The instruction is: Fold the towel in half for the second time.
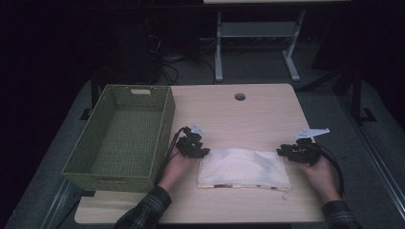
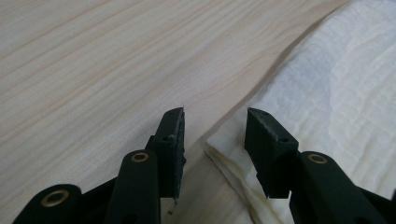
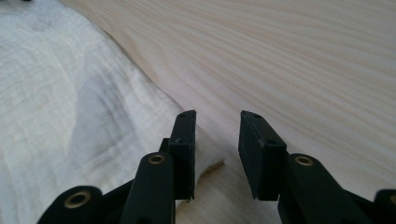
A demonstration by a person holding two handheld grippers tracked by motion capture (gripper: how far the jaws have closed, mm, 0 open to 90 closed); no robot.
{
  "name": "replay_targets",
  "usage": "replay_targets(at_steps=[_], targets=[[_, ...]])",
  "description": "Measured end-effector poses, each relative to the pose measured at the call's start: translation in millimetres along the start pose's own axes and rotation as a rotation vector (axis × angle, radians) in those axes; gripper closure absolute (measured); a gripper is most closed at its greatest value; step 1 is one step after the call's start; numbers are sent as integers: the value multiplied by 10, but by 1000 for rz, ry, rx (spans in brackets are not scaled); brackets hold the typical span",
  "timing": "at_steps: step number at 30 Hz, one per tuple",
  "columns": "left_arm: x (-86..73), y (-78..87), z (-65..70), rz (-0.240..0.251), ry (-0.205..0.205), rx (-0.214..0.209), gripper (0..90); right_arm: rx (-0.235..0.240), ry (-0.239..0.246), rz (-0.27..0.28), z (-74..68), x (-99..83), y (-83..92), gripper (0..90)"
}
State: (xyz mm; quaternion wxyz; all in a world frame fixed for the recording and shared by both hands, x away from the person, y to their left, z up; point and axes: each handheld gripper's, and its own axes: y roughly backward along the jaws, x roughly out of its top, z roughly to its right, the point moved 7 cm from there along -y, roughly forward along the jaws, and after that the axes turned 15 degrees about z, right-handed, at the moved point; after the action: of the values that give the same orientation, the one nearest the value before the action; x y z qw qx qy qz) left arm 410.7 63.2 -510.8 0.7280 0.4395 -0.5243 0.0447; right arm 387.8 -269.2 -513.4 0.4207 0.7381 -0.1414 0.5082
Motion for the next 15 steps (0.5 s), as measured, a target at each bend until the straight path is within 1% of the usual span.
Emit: replay_targets(at_steps=[2, 4, 6, 8, 9, 10, 11, 13, 15], targets=[[1, -22, -1, 7, 9, 5, 577, 0, 1, -15, 14, -19, -28, 670], [-5, -37, -6, 1, 6, 3, 583, 0, 7, -28, 7, -45, -49, 684], [-4, -48, -5, 4, 10, 3, 591, 5, 11, -36, -4, -62, -52, 705], [-5, -41, -6, -8, -9, -5, 619, 12, 10, -39, -12, -66, -53, 750], [-6, -44, 7, -3, -6, -13, 635, 19, 13, -35, -19, -70, -55, 770], [-7, -40, 16, -8, -8, -22, 673, 23, 21, -32, -31, -70, -58, 798], [-7, -39, 29, -10, -7, -33, 705, 26, 19, -37, -43, -70, -56, 818], [-9, -38, 57, -16, -2, -50, 798, 36, 15, -38, -51, -71, -57, 854], [-4, -34, 61, -22, -17, -48, 837, 38, 17, -39, -51, -69, -56, 869]])
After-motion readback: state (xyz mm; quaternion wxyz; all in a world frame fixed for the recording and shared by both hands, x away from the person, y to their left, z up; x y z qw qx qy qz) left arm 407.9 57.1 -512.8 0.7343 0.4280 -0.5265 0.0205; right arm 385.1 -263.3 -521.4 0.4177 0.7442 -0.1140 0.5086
